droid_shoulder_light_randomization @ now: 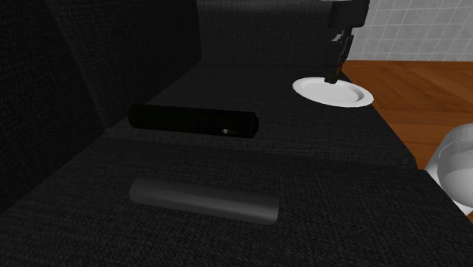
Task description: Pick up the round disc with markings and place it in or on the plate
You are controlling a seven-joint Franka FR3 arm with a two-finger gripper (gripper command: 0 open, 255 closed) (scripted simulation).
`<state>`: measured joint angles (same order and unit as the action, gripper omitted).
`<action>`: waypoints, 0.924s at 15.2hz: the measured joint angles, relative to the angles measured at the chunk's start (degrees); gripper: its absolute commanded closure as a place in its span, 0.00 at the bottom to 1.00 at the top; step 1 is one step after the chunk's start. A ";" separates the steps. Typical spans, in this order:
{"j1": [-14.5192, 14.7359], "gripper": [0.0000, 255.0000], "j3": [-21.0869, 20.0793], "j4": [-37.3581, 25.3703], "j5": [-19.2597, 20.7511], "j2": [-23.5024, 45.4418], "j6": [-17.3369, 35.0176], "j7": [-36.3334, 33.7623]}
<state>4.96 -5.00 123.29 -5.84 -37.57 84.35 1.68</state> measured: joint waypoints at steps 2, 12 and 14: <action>0.00 1.00 0.00 0.43 0.00 -0.16 0.28 0.04; 0.00 0.00 0.02 0.59 0.00 -0.23 0.38 0.06; -0.04 0.00 0.12 -0.58 0.09 0.16 -0.40 0.10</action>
<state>4.91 -4.88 122.72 -5.75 -37.40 83.95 1.79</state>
